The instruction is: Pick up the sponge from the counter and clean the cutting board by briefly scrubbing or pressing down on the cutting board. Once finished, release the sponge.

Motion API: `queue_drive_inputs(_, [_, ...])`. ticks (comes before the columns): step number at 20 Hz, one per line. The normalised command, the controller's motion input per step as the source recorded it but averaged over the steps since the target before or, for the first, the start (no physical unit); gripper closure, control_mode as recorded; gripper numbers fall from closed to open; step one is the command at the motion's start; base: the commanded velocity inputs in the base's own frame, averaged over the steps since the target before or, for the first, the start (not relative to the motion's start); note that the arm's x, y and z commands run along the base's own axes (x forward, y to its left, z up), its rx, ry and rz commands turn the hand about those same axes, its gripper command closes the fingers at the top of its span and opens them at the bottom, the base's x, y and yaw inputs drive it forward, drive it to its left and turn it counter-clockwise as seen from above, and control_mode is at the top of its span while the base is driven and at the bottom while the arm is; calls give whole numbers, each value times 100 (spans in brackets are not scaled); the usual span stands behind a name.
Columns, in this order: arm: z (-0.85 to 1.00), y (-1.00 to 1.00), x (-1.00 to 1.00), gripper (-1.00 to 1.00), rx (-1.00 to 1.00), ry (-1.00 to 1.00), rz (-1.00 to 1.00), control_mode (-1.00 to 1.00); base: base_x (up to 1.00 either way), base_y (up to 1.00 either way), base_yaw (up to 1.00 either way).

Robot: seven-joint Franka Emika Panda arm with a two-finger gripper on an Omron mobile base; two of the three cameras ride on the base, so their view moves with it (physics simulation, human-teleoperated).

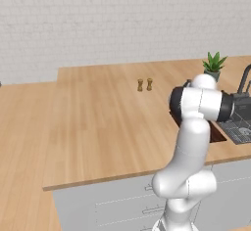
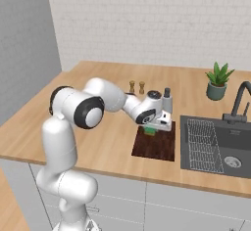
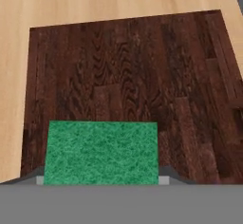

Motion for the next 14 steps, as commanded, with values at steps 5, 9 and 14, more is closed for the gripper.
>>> queue_drive_inputs(5, [-45, 0, 45, 100, 0, 0, 3, -100, 0, 0, 0])
queue_drive_inputs(9, [-96, 0, 39, 100, 0, 3, 6, -100, 0, 0, 0])
queue_drive_inputs(14, [-100, 0, 18, 100, 0, 15, 5, -100, 0, 0, 0])
